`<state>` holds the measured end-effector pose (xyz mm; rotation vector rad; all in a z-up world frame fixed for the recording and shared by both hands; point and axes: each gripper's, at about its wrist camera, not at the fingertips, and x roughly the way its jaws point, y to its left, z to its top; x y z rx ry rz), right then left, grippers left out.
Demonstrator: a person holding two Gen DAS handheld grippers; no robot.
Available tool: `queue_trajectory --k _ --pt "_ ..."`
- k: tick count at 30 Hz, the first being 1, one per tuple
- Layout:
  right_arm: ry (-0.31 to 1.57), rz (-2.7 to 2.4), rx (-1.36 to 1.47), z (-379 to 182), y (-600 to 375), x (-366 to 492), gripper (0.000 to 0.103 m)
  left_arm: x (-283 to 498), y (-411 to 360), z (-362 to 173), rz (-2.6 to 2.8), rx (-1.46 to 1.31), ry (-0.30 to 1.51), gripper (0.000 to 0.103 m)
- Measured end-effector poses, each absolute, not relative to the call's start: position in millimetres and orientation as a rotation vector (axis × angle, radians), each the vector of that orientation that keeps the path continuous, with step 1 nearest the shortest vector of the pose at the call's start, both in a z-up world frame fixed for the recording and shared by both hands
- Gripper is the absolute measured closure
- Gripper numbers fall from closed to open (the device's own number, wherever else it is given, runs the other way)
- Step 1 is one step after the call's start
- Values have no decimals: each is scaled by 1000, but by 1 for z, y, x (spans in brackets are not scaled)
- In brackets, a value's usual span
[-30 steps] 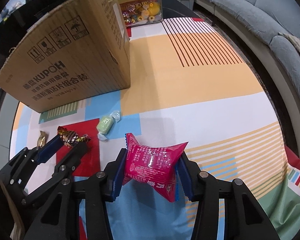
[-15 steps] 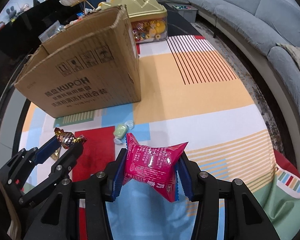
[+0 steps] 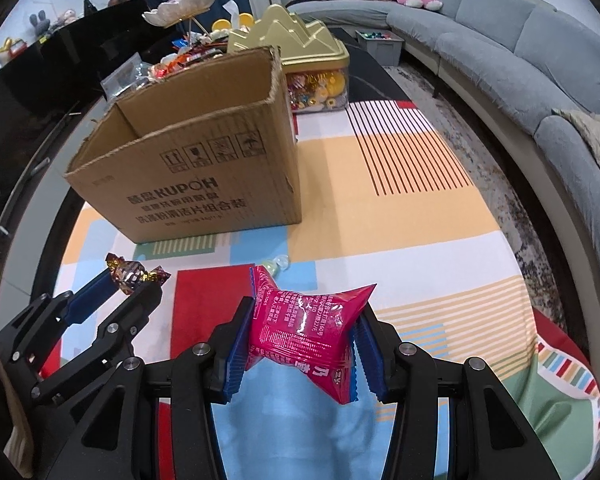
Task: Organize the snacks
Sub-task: 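Carry the gold candy and pink pack over the cardboard box with both tools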
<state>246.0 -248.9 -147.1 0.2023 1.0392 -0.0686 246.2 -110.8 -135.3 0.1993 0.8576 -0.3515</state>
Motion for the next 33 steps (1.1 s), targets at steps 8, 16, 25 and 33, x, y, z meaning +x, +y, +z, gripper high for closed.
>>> queue_trajectory --k 8,16,25,33 --pt "1012 -45 186 -132 -240 243 54 244 -101 -119 -328 176 839 68" --pt "965 -26 159 -111 -231 243 54 247 -89 -101 -297 146 820 68" --pt "913 4 134 -88 -219 248 54 252 -78 -78 -267 128 779 68" --pt "848 38 98 -65 -206 252 54 258 -71 -60 -238 122 736 68"
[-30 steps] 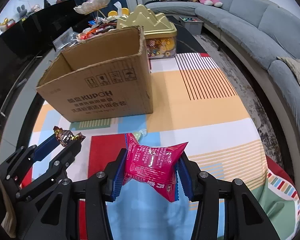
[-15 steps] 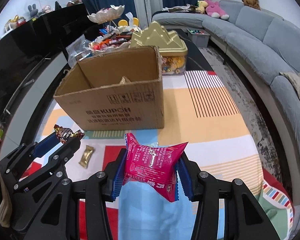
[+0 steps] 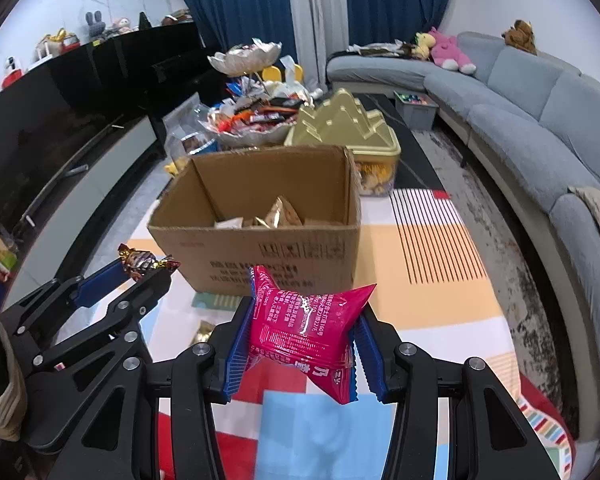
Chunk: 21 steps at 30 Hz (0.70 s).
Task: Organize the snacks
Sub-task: 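Carry the gold candy and pink pack over the cardboard box with both tools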
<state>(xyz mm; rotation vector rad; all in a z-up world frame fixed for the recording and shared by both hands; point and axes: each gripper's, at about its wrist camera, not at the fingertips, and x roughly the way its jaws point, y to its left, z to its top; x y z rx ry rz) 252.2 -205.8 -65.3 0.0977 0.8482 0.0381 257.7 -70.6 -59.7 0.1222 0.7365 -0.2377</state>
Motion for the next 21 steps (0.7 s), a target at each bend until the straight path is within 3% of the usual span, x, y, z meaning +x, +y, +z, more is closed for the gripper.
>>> queue_trajectory --k 21 --pt "740 78 39 -24 -187 282 54 286 -56 -22 -202 95 665 68"
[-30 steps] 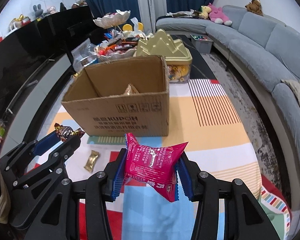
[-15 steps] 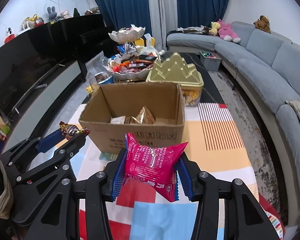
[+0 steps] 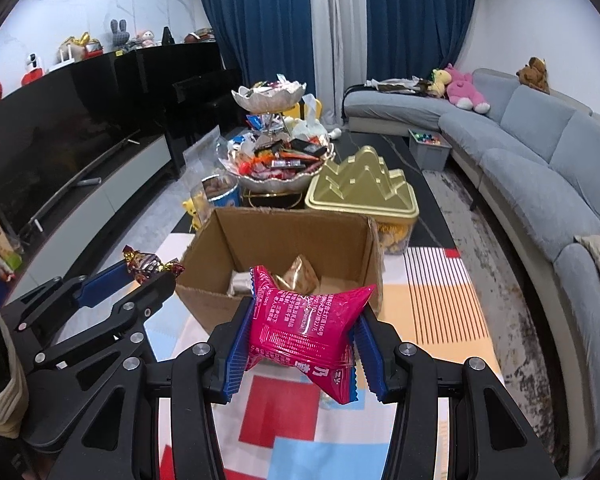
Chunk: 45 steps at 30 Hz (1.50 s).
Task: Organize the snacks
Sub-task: 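Carry the gold candy and pink pack over the cardboard box with both tools, then open both tools to drop the gold candy and pink pack into the box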
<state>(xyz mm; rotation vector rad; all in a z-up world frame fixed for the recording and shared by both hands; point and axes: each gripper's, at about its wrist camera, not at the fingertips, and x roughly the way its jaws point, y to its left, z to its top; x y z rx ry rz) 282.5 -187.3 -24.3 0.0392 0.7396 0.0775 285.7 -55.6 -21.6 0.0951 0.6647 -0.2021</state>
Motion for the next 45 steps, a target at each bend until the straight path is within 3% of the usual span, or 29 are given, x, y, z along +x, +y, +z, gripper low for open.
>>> queue_trajectory --k 37,45 --pt "709 95 -30 -35 -183 372 53 376 -70 -37 -216 155 663 67" --pt "721 93 -46 -39 -185 383 49 384 -69 -43 -217 158 679 61"
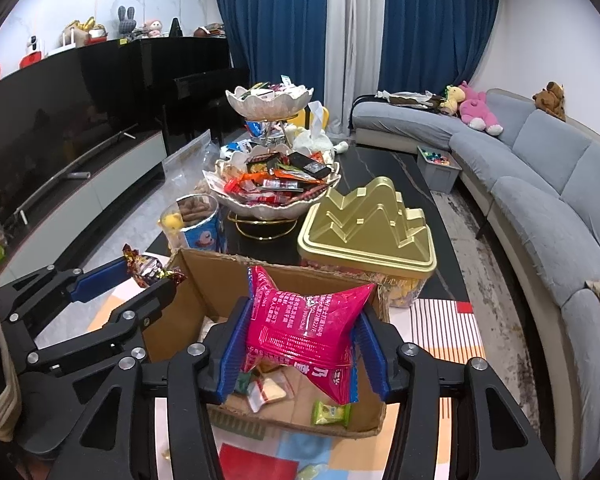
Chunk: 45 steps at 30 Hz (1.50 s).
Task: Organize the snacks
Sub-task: 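Open both tools to drop the gold candy and pink pack into the box, then withdraw both open tools from the box toward the remaining candies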
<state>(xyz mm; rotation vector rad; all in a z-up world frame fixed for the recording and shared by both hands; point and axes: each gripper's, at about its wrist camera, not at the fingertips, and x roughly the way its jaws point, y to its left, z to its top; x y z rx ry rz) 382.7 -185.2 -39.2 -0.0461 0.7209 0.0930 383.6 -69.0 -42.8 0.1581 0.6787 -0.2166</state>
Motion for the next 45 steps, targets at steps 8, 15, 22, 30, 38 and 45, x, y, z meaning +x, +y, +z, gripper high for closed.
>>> queue_trajectory --k 8,15,22,30,38,45 --pt "714 82 -53 -36 -190 385 23 381 -63 -44 -206 154 681 41" --pt "709 75 -54 -35 -190 378 23 378 -63 -42 -195 163 676 28" --pt "693 70 -44 -30 -192 373 23 375 -63 -39 -200 148 673 26" --pt "670 69 -25 -20 -196 364 23 365 -61 -30 -207 132 657 26" --pt "661 70 -15 -16 -198 354 23 351 -55 -20 -199 126 643 25" --pt "657 70 -21 -17 -197 344 23 336 -48 -19 -181 130 638 23"
